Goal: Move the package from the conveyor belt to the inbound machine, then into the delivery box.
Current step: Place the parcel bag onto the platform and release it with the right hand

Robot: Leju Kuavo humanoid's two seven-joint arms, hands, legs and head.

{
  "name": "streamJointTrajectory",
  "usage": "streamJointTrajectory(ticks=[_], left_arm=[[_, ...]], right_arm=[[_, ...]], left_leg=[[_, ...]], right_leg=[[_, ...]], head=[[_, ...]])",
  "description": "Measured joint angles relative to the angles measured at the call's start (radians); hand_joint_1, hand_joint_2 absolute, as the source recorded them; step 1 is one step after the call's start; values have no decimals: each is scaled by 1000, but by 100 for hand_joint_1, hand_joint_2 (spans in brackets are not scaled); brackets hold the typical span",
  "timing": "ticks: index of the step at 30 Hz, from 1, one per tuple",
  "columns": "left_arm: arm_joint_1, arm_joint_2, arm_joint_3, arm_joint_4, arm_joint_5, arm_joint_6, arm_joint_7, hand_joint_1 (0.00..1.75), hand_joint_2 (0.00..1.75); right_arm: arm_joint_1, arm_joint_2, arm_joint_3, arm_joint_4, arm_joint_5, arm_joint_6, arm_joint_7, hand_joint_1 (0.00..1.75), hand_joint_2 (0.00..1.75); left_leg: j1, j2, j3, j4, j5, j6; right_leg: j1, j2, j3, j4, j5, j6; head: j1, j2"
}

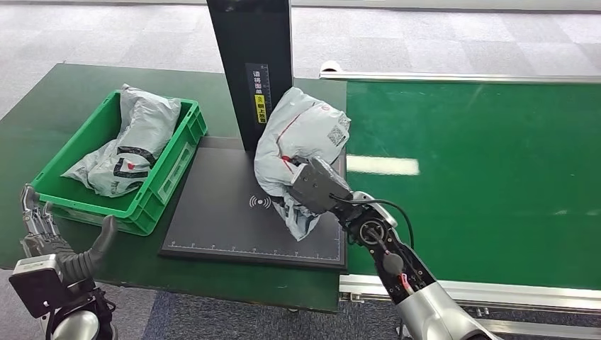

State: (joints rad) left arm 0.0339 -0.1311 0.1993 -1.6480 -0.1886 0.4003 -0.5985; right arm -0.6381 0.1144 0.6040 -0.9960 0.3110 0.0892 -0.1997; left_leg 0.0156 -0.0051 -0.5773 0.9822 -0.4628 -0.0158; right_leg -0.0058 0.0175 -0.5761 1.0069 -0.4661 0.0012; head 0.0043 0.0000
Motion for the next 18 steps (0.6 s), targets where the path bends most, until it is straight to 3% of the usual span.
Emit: streamJointTrajectory(ticks=[7, 18], left_arm=[[0, 7, 30, -4, 0, -5, 0, 0, 175], [0, 12, 36, -5, 0, -6, 0, 0, 175]], right_arm=[[-33, 56, 48, 92, -16, 10, -11, 175, 175], [-49, 72, 67, 133, -18, 10, -14, 175, 175]], left_leg=[[0, -2, 0, 0, 0, 0], [0, -2, 0, 0, 0, 0]], right_leg=[[0, -2, 0, 0, 0, 0], [0, -2, 0, 0, 0, 0]], head=[[0, 0], [0, 0]])
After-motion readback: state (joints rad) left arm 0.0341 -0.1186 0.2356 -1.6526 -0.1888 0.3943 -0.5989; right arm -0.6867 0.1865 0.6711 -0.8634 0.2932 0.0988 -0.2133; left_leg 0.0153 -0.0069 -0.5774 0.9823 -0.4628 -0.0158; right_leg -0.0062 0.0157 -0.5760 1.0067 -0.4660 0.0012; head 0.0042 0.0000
